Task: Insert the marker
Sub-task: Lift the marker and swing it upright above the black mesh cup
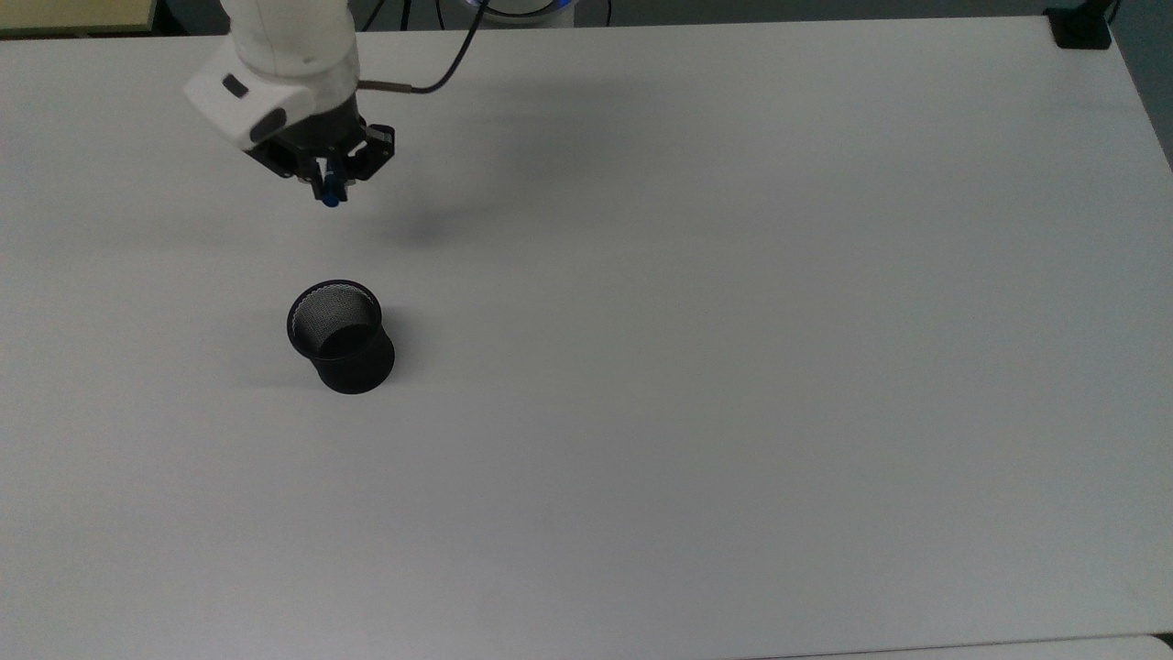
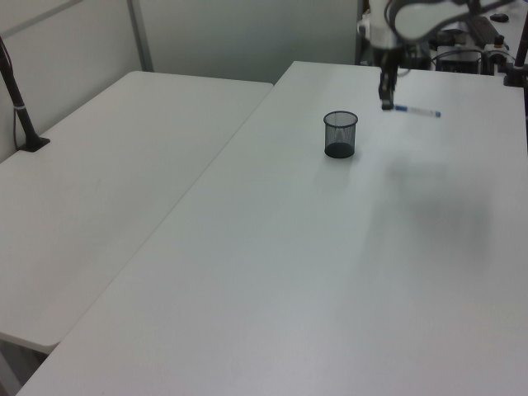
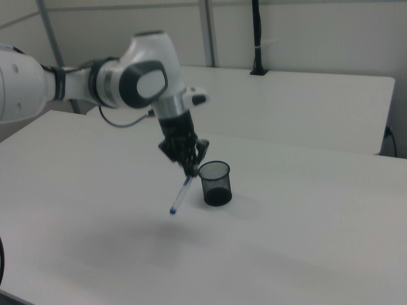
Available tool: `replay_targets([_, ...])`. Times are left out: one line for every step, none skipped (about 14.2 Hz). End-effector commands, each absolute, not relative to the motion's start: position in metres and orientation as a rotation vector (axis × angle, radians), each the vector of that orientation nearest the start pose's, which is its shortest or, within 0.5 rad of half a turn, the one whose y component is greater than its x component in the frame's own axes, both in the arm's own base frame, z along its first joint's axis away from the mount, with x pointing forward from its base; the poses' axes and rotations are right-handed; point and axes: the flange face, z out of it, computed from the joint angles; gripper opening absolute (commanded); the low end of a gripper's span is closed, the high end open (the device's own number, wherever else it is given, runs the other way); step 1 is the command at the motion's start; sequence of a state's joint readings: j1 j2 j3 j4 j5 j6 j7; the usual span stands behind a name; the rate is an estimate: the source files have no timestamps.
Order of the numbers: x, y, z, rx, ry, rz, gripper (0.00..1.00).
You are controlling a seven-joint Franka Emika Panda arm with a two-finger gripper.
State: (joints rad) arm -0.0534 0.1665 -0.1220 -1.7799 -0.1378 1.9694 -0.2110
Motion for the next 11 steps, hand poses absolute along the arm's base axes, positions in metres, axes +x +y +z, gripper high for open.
replay_targets([0.617, -0.128, 0.521, -3.239, 0.007, -0.232, 0.0])
replay_targets([0.62, -0.137, 0.535, -3.203, 0.097, -0.346, 0.0])
replay_targets([0.624, -0.142, 0.541, -3.177, 0.157, -0.445, 0.0])
replay_targets([0.633, -0.145, 0.548, -3.156, 0.219, -0.6, 0.0])
replay_targets([0.641, -0.147, 0.55, -3.131, 0.274, -0.743, 0.0])
replay_targets([0.649, -0.149, 0.547, -3.119, 0.28, -0.824, 0.0])
replay_targets([0.652, -0.156, 0.551, -3.098, 0.308, -0.916, 0.0])
replay_targets([0.653, -0.162, 0.548, -3.062, 0.373, -1.006, 0.0])
replay_targets([0.659, -0.162, 0.539, -3.034, 0.41, -1.068, 0.0])
replay_targets([0.665, -0.16, 0.529, -3.026, 0.416, -1.091, 0.0])
replay_targets([0.668, -0.158, 0.514, -3.039, 0.409, -1.066, 0.0])
